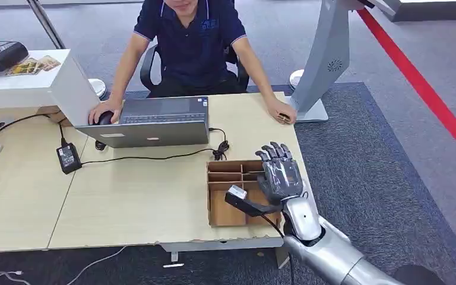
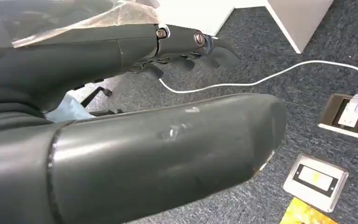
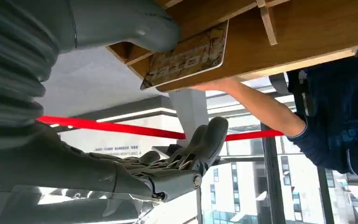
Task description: Pass the card to the sensor for recognition and then transmit it.
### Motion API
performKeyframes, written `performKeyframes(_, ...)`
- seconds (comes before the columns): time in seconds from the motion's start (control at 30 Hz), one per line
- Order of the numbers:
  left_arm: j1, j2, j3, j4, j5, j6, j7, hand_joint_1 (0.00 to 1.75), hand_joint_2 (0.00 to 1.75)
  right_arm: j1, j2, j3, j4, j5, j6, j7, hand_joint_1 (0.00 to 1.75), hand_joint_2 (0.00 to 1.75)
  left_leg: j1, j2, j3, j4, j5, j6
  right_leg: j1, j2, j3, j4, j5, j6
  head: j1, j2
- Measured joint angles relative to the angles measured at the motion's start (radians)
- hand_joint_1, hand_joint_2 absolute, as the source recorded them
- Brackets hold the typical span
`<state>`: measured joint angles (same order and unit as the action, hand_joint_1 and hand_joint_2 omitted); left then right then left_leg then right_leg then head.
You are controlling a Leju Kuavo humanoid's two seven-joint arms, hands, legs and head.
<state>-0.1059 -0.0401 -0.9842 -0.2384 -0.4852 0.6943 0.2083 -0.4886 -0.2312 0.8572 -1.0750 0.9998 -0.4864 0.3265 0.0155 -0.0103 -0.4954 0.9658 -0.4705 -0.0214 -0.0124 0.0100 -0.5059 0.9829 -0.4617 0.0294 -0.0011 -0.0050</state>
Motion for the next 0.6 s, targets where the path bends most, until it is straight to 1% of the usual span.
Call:
performKeyframes(0.07, 0.000, 0.000, 0.000, 0.000, 0.000, 0.000, 0.000, 0.00, 0.00, 0.000, 0.000, 0.000, 0.000, 0.000, 0.000, 0.000, 0.65, 1.75, 0.000, 0.000, 0.000, 0.000, 0.000, 0.000, 0.000, 0.000, 0.000, 0.000, 0.000, 0.000, 0.000, 0.000)
performKeyframes(0.27, 0.000, 0.000, 0.000, 0.000, 0.000, 0.000, 0.000, 0.00, 0.00, 0.004, -0.001, 0.000, 0.001, 0.000, 0.000, 0.000, 0.65, 1.75, 0.000, 0.000, 0.000, 0.000, 0.000, 0.000, 0.000, 0.000, 0.000, 0.000, 0.000, 0.000, 0.000, 0.000)
performKeyframes(0.33, 0.000, 0.000, 0.000, 0.000, 0.000, 0.000, 0.000, 0.00, 0.00, 0.006, -0.001, 0.000, 0.002, 0.000, 0.000, 0.000, 0.61, 1.75, 0.000, 0.000, 0.000, 0.000, 0.000, 0.000, 0.000, 0.000, 0.000, 0.000, 0.000, 0.000, 0.000, 0.000)
performKeyframes(0.53, 0.000, 0.000, 0.000, 0.000, 0.000, 0.000, 0.000, 0.00, 0.00, 0.007, -0.002, 0.001, 0.004, 0.000, 0.000, 0.000, 0.59, 1.75, 0.000, 0.000, 0.000, 0.000, 0.000, 0.000, 0.000, 0.000, 0.000, 0.000, 0.000, 0.000, 0.000, 0.000)
performKeyframes(0.6, 0.000, 0.000, 0.000, 0.000, 0.000, 0.000, 0.000, 0.00, 0.00, 0.007, -0.002, 0.001, 0.004, 0.000, 0.000, 0.000, 0.61, 1.75, 0.000, 0.000, 0.000, 0.000, 0.000, 0.000, 0.000, 0.000, 0.000, 0.000, 0.000, 0.000, 0.000, 0.000)
